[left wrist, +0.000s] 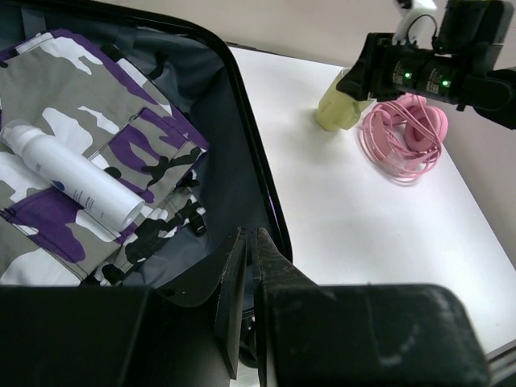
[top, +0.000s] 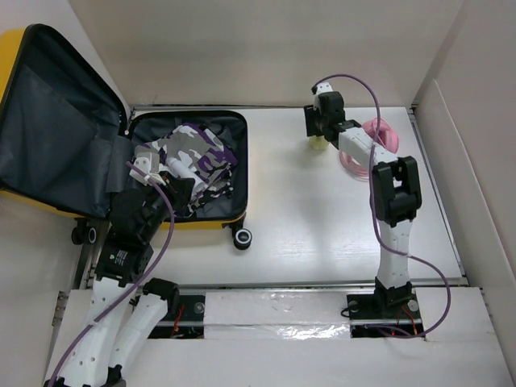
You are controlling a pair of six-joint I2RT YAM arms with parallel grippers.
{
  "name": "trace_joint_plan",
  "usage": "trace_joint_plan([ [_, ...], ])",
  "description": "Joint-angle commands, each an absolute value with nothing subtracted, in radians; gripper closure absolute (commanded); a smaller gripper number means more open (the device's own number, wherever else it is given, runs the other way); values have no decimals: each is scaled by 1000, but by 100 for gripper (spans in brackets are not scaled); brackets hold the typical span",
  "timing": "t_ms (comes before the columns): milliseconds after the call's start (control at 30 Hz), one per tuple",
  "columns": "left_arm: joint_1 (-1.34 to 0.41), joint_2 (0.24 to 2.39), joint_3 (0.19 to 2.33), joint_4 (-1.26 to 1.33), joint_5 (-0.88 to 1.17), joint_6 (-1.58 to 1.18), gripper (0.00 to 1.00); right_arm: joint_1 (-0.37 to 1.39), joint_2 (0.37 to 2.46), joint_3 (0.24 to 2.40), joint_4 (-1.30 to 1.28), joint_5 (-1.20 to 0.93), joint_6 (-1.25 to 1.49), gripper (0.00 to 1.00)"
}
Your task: Pack the luggage
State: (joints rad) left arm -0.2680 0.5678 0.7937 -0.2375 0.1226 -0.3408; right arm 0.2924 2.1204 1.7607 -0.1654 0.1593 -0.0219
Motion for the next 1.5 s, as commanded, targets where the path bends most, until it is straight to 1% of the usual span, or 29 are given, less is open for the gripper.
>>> trace_joint_plan([
  [0, -272, 572, 838, -213, 129, -333, 95, 278, 2155, 1841, -248, 143, -66, 43],
  [33, -272, 572, 838, -210, 129, -333, 95, 278, 2164, 1841, -245, 140, -64, 45],
  [133, -272, 575, 838, -210, 129, -333, 94, 268, 2174, 1829, -232, 124, -54, 61],
  [167, -272, 574, 838, -210, 129, -333, 94, 268, 2166, 1816, -221, 121, -52, 85],
  [200, -272, 575, 838, -209, 130, -333, 94, 268, 2134, 1803, -191, 118, -49, 93],
  [233, -272, 575, 838, -210, 132, -333, 94, 268, 2108, 1786, -170, 117, -48, 99],
  [267, -272, 575, 836, -212, 129, -333, 94, 282, 2074, 1732, -146, 112, -48, 100],
  [300, -272, 575, 836, -212, 129, -333, 94, 302, 1990, 1697, -73, 104, -51, 100],
  [367, -272, 572, 836, -209, 129, -334, 94, 328, 1910, 1639, -45, 85, -55, 100],
  [467, -272, 574, 836, -207, 129, -333, 94, 411, 1790, 1635, -60, -3, -92, 100],
  [500, -272, 568, 836, -207, 127, -333, 94, 438, 1769, 1647, -69, -68, -104, 100],
  [533, -272, 563, 835, -207, 127, -333, 94, 499, 1753, 1655, -92, -92, -124, 100],
  [633, -272, 552, 834, -206, 121, -334, 94, 602, 1730, 1698, -120, -199, -156, 100],
  [667, -272, 548, 834, -207, 117, -334, 94, 664, 1744, 1698, -120, -257, -158, 100],
  [800, -272, 531, 834, -210, 104, -337, 94, 773, 1845, 1805, -139, -417, -135, 100],
  [867, -272, 522, 839, -213, 92, -339, 94, 807, 1894, 1867, -156, -454, -129, 100],
  [1000, -272, 473, 836, -212, 51, -342, 94, 867, 1959, 1876, -160, -454, -123, 100],
  [1100, -272, 465, 836, -207, 40, -344, 93, 867, 1971, 1864, -172, -471, -118, 100],
  [1267, -272, 465, 833, -203, 55, -345, 93, 867, 2028, 1896, -267, -463, -138, 100],
  [1433, -272, 465, 827, -201, 60, -344, 92, 830, 2166, 2044, -379, -486, -129, 100],
  [1467, -272, 465, 827, -199, 61, -344, 92, 819, 2192, 2074, -396, -486, -129, 99],
])
